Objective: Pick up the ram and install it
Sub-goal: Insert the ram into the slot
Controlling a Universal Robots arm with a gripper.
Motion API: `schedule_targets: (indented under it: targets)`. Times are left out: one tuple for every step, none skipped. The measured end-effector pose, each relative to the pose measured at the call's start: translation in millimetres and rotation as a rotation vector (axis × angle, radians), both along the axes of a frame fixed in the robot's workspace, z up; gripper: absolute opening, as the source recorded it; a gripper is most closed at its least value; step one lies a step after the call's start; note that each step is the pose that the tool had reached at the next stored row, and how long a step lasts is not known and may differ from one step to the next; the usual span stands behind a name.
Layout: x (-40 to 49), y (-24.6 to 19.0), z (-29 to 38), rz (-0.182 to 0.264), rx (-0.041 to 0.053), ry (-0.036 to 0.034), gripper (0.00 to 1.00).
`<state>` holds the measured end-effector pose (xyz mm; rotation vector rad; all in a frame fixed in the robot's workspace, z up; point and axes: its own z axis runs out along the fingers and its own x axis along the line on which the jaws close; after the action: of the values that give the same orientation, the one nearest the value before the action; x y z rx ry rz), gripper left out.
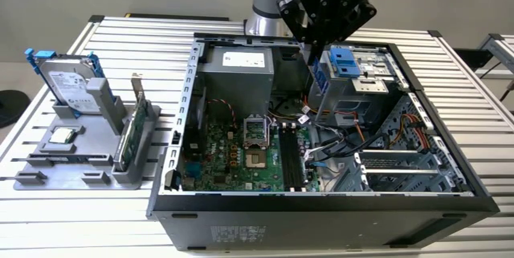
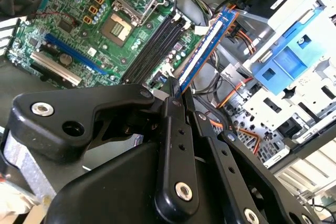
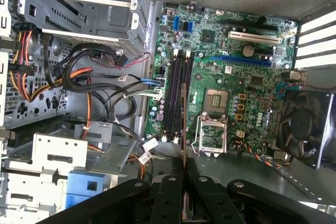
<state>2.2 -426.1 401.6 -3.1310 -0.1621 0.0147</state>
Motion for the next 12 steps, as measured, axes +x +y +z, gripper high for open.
schedule_targets:
  targets:
    - [0.0, 0.0, 0.0, 0.0, -0.0002, 0.0001, 0.0]
    - [0.0, 0.0, -0.2, 0.0, -0.0001, 0.0, 0.0]
    - [0.0, 0.0, -0.5, 0.0, 0.0, 0.0, 0.0]
    - [0.0, 0.0, -0.7, 0.0, 0.0, 0.0, 0.0]
    - [0.0, 0.0, -1.0, 0.0, 0.0001, 0.0, 0.0]
    - [0.0, 0.0, -1.3, 0.0, 0.0001, 0.0, 0.0]
    - [0.0, 0.0, -1.6, 0.0, -0.0001, 0.0, 0.0]
    - [0.0, 0.0, -1.8, 0.0, -0.0001, 0.0001, 0.0]
    - [0.0, 0.0, -2.1, 0.0, -0.0001, 0.0001, 0.0]
    - [0.0, 0.0, -2.3, 0.0, 0.0, 0.0, 0.0]
    - [0.1, 0.0, -2.4, 0.0, -0.0001, 0.0, 0.0]
    - [0.3, 0.0, -2.6, 0.0, -0.0001, 0.0, 0.0]
